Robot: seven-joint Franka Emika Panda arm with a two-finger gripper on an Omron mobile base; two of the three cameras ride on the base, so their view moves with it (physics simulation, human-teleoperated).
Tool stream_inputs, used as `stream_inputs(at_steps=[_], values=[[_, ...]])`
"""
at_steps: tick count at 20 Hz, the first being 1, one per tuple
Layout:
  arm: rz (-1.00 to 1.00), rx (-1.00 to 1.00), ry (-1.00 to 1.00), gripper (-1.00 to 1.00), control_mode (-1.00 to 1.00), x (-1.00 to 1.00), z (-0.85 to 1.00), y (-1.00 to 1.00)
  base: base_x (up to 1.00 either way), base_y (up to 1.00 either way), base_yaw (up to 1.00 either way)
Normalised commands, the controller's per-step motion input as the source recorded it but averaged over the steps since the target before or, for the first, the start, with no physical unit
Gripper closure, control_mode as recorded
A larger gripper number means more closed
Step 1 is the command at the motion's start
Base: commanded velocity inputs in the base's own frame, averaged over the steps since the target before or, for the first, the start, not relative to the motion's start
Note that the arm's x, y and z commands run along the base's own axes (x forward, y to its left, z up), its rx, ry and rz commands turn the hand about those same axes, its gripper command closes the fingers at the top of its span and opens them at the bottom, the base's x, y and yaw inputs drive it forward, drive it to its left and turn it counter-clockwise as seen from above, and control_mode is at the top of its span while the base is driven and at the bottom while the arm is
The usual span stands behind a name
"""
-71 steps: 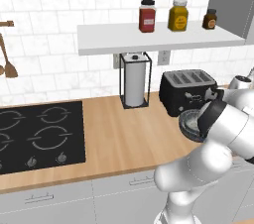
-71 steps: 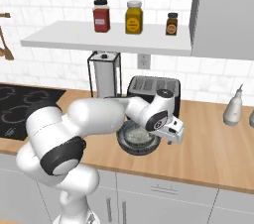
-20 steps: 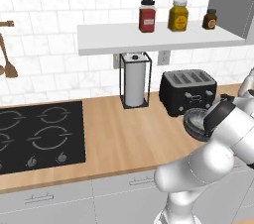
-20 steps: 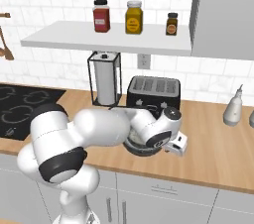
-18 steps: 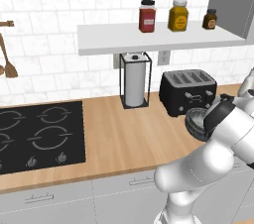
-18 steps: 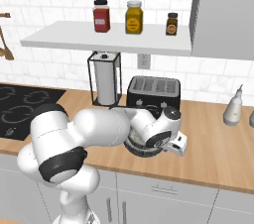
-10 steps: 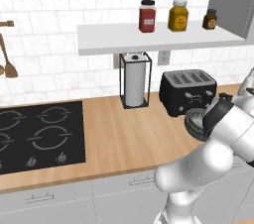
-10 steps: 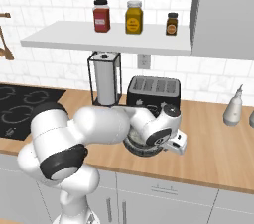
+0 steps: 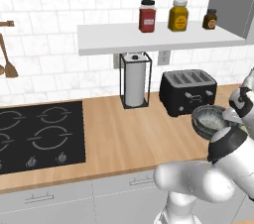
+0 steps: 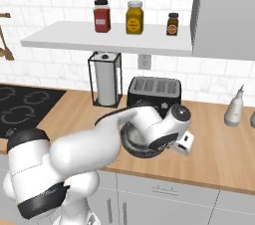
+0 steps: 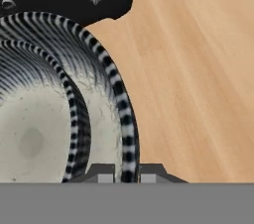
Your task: Pick up the bowls on the counter and stack them on top of one another in the open cabinet. Place the smaller bowl on top of the larger bowl.
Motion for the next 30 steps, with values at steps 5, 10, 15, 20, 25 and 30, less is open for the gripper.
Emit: stream_inputs(at_steps=[5,10,15,20,25,30], values=[[-0.03,0.01,-0.25,1.0,-1.0,-0.38,0.78,0.25,0.0,0.0,0.0],[-0.12,0.0,-0.18,1.0,-1.0,-0.32,0.97,0.73,0.0,0.0,0.0],[-0.2,-0.03,-0.1,1.0,-1.0,-0.04,0.97,1.0,0.0,0.0,0.0],[-0.21,-0.08,0.0,1.0,-1.0,0.0,0.89,1.0,0.0,0.0,0.0],[-0.05,-0.01,0.0,1.0,-1.0,-0.25,0.41,0.7,0.0,0.0,0.0],[0.06,0.0,0.0,1.0,-1.0,-0.39,0.27,0.28,0.0,0.0,0.0]])
